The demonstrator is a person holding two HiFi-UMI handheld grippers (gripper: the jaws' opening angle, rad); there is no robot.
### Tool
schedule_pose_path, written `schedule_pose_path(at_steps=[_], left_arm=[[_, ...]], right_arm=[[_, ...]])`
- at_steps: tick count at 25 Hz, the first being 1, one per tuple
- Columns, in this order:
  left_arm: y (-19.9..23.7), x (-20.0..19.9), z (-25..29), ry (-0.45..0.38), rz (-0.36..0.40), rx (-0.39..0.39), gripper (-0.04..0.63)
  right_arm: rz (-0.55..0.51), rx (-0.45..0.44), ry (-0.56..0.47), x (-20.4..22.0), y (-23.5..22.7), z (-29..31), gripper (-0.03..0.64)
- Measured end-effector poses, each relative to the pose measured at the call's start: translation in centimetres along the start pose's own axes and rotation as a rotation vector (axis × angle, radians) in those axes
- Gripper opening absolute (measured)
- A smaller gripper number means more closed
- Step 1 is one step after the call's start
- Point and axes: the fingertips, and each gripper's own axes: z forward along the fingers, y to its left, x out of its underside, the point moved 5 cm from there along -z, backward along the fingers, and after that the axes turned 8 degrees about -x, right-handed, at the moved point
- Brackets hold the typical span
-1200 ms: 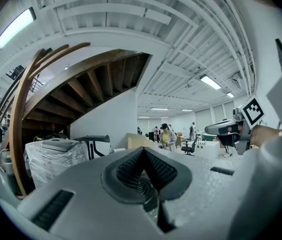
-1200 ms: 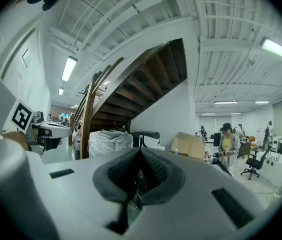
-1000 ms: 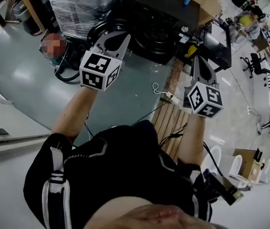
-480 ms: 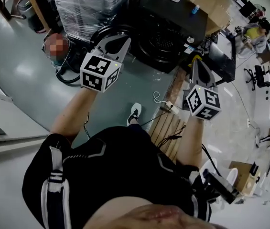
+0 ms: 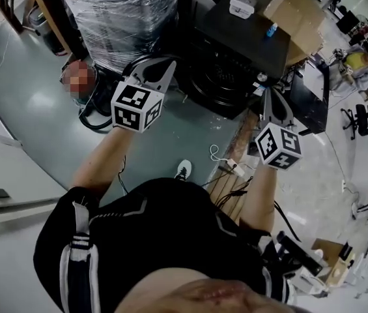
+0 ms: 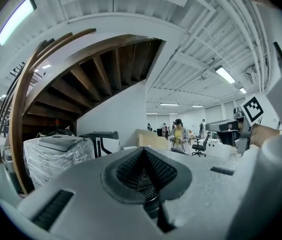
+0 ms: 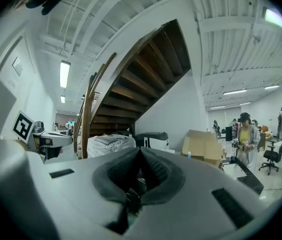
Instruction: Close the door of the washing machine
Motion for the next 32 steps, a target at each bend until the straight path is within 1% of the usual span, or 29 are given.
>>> schedule_pose_path(at_steps=[4,6,7,11,14,17,19,24,28,32], left_arm=[[0.3,-0.7,3.9,-0.014,-0.016,-0.031,0.002],[-0.2,-1.1,5.7,-0.016,-0.032,-0.020,0.002],[-0.6,-1.3,6.6,-0.011,-0.028,-0.009,0.002],[-2.1,-1.0,10.4,0.042,0.031,0.024,0.002],[-2.8,-0.6,12.9,0.058,0.056,0.036,0.002],[-2.6,-0.1,14.9,0.071,0.086,0.046,0.002],[-2.0,0.4,16.0,0.074,0.095,0.054,0.002],[0.0,0.9,18.8,0.066,0.083,0.072,0.003],[3.2,0.7,21.1,0.046,0.095,0.064,0.003],[7.4,1.6,23.1,0.067,0.110,0.124,0.003]], right_arm=[[0.001,-0.026,0.012,0.2,-3.0,3.0,0.005],[-0.001,-0.039,0.015,0.2,-4.5,4.1,0.005],[0.002,-0.042,0.016,0.2,-5.3,4.7,0.005],[0.018,-0.063,0.012,0.5,-8.3,6.9,0.005],[0.019,-0.081,0.006,0.8,-10.3,8.4,0.005],[0.036,-0.085,0.009,1.3,-11.3,10.0,0.005],[0.037,-0.089,0.009,1.6,-11.4,10.9,0.005],[0.031,-0.071,0.019,2.0,-12.0,13.3,0.005],[0.028,-0.004,0.013,2.3,-12.3,15.5,0.005],[0.041,0.026,0.033,2.9,-10.9,18.9,0.005]])
